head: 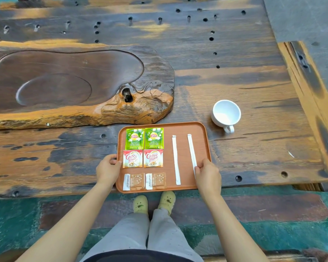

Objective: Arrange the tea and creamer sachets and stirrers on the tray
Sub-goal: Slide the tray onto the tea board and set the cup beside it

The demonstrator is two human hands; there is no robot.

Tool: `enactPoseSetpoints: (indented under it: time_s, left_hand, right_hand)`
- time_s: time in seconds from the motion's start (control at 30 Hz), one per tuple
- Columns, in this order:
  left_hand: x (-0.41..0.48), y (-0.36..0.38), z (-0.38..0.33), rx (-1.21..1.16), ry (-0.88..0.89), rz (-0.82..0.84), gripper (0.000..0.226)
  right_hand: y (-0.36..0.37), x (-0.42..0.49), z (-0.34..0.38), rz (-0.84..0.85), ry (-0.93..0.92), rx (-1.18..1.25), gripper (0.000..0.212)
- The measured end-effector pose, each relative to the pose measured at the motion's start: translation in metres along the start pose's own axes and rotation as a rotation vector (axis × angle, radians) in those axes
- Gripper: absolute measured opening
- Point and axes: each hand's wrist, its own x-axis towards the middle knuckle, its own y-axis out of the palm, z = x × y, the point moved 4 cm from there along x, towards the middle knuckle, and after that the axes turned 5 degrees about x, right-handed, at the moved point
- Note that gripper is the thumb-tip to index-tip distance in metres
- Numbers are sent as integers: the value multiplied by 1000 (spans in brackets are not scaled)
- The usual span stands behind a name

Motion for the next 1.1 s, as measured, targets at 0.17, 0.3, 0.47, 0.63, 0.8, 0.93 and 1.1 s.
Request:
enactPoseSetpoints:
  time_s: [0.17, 0.3, 0.47, 0.63, 0.8, 0.93, 1.1]
  left_hand:
    - [1, -2, 2, -46, -17, 39, 28]
    - [4, -4, 4, -116, -49, 84, 29]
    - [6, -5, 4, -261, -119, 147, 24]
    - [2, -8, 4, -312, -145, 150, 26]
    - [-5, -22, 4, -356, -134, 128, 29]
    - [-8, -39, 1, -406, -137, 105, 31]
    - [0, -66, -22, -459, -103, 29, 32]
  right_hand:
    - [-16, 4, 2, -108, -39, 109, 7]
    - [-24, 22, -8, -102, 33, 119, 17]
    - [-22, 37, -22, 37, 196, 278, 14]
    - [-25, 32, -28, 75, 228, 387, 4]
    - [-29, 25, -26, 77, 194, 431, 4]
    - [-36, 28, -14, 82, 155, 453, 4]
    - [-52, 45, 28, 72, 73, 512, 6]
